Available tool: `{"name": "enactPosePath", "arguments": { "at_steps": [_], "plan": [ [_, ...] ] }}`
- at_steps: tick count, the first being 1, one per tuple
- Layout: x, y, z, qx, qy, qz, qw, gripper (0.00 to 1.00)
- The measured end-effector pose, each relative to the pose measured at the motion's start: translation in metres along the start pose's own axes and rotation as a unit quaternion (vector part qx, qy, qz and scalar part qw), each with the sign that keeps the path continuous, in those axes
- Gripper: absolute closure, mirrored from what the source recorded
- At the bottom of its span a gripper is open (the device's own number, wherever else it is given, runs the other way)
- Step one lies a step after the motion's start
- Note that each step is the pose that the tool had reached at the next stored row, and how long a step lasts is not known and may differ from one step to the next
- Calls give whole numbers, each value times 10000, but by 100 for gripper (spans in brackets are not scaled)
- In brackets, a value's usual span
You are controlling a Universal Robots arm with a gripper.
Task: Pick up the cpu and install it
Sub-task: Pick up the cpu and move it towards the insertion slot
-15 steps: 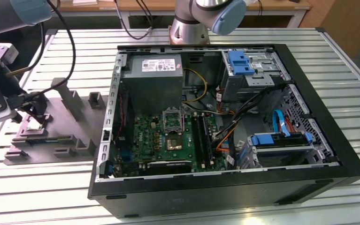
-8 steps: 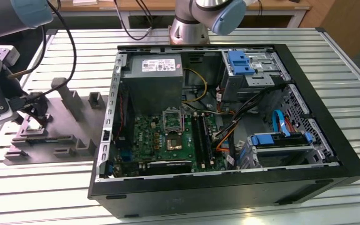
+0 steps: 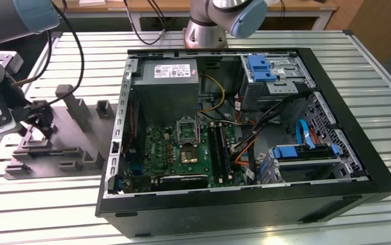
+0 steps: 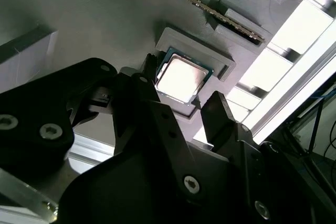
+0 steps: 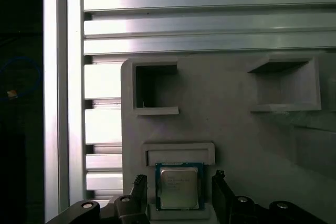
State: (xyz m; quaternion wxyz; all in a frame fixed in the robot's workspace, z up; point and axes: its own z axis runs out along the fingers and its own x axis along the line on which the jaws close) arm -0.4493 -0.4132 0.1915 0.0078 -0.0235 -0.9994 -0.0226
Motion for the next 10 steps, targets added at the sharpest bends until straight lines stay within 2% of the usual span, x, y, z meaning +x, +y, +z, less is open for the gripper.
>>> {"name": "enactPosePath", "arguments": {
  "at_steps": [10],
  "plan": [
    [17, 0, 66, 0, 0, 0, 10000, 40]
  ]
}}
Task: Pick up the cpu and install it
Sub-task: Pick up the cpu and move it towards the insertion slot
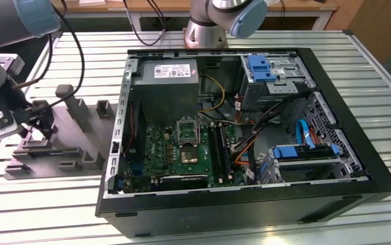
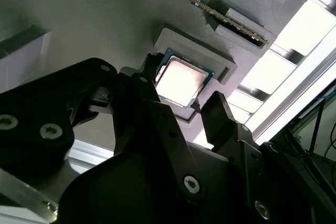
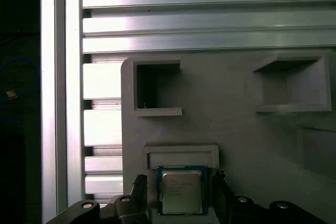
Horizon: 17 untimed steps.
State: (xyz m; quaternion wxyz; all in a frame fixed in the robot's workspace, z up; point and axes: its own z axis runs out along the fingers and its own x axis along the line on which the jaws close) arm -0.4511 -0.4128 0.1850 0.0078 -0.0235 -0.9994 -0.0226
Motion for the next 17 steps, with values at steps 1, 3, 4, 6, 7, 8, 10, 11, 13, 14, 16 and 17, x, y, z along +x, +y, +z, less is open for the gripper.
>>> {"name": "enactPosePath", "arguments": {
  "at_steps": [1, 3, 4, 6, 7, 8, 10, 11, 13, 14, 16, 17],
  "plan": [
    [2, 0, 6, 0, 0, 0, 10000, 40],
    [5, -1, 15, -1, 0, 0, 10000, 40],
    [6, -1, 21, -1, 0, 0, 10000, 40],
    [6, -2, 32, -2, 0, 0, 10000, 40],
    [6, -2, 37, -2, 0, 0, 10000, 40],
    [7, -2, 41, -1, 1, 0, 10000, 40],
    [7, -2, 42, -1, 1, 0, 10000, 40],
    [7, -2, 42, -1, 1, 0, 10000, 40],
    [7, -2, 43, -2, 0, 0, 10000, 40],
    [7, -2, 43, -2, -1, 0, 10000, 40],
    [6, -2, 43, -1, -1, 0, 10000, 40],
    [7, -2, 43, 0, -1, 0, 10000, 40]
  ]
}}
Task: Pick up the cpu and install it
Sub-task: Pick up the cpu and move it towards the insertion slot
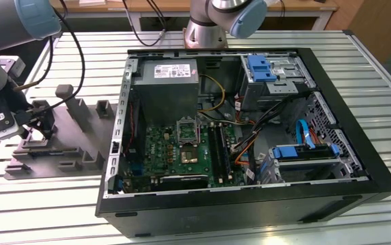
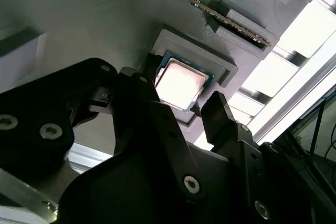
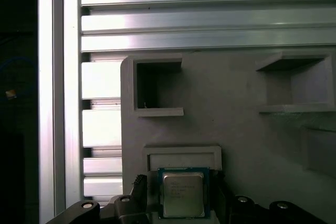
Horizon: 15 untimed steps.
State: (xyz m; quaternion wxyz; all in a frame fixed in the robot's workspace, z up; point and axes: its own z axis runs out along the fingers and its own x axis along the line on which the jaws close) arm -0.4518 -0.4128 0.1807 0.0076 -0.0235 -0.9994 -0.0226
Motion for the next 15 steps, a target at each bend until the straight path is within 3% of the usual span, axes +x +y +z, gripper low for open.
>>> {"name": "enactPosePath", "arguments": {
  "at_steps": [2, 6, 15],
  "plan": [
    [0, 0, 0, 1, -9, 0, 10000, 40],
    [3, 0, 0, 7, -70, -3, 10000, 40],
    [20, -1, 0, 5, -113, -5, 9999, 40]
  ]
}}
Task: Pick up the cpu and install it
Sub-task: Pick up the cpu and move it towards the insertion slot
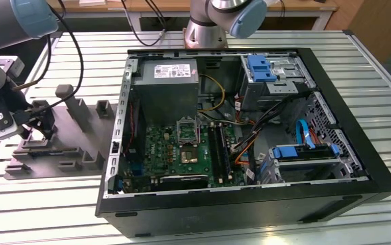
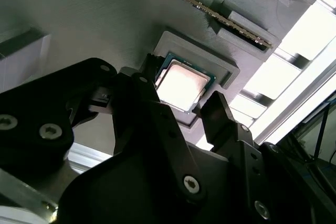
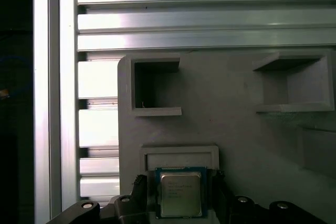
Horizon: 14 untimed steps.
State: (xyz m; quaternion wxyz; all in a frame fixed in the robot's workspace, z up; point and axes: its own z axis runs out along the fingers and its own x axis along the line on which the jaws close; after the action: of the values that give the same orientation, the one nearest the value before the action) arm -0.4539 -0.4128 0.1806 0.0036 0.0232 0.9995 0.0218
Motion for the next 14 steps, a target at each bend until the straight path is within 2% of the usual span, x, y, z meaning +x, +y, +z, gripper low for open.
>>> {"name": "enactPosePath", "arguments": {
  "at_steps": [6, 7, 14],
  "plan": [
    [1, 0, 0, 0, -2, 0, 10000, 41],
    [1, 0, 0, 0, -2, 0, 10000, 48],
    [1, 0, 0, 1, -4, 0, 10000, 48]
  ]
}}
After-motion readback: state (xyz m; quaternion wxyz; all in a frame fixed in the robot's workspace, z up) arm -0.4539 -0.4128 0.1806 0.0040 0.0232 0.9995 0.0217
